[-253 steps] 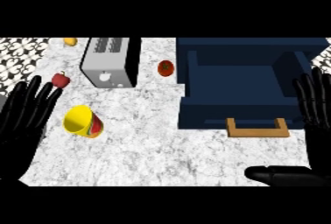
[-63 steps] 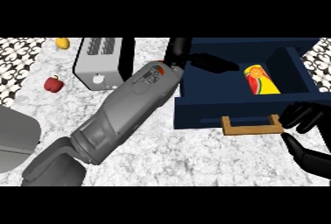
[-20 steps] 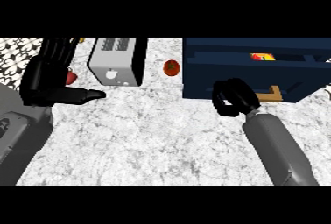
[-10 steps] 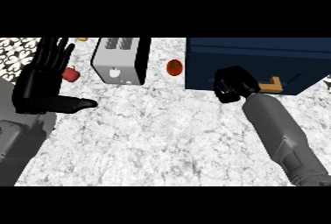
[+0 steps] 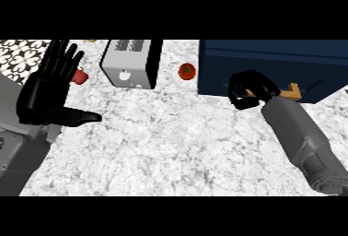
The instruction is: Pick up the cup, place it into the drawer and close the drawer
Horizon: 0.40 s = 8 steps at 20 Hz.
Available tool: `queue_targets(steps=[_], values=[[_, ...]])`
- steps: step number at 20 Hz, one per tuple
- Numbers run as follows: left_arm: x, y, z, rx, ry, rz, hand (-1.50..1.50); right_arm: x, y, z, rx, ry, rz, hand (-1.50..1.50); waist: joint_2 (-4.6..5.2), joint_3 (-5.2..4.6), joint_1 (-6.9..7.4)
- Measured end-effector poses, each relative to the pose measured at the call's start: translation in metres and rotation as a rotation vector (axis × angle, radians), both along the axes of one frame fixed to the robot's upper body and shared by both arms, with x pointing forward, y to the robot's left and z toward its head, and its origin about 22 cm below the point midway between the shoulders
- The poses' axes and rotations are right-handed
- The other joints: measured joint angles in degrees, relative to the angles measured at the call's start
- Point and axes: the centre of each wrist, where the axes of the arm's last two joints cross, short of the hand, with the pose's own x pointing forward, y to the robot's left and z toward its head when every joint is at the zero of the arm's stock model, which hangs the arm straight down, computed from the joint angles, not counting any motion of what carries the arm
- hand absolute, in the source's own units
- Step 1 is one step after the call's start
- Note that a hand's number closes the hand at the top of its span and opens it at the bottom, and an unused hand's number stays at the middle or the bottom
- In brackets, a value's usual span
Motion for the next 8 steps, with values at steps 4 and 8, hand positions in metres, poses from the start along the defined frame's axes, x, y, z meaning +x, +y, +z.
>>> queue_targets(steps=[4,8], values=[[0.0005,-0.0001,-0.0023,-0.003,0.002,-0.011,-1.50,-0.0003,-0.0064,0.0001,0.042,-0.005,0.028,1.50,0.27,0.03,0.30],[0.0008,-0.0041,-0.0065,-0.011,0.001,-0.021,-1.50,-0.0005,-0.0101,0.0001,0.070,-0.007,0.040,1.50,0.45,0.04,0.49]])
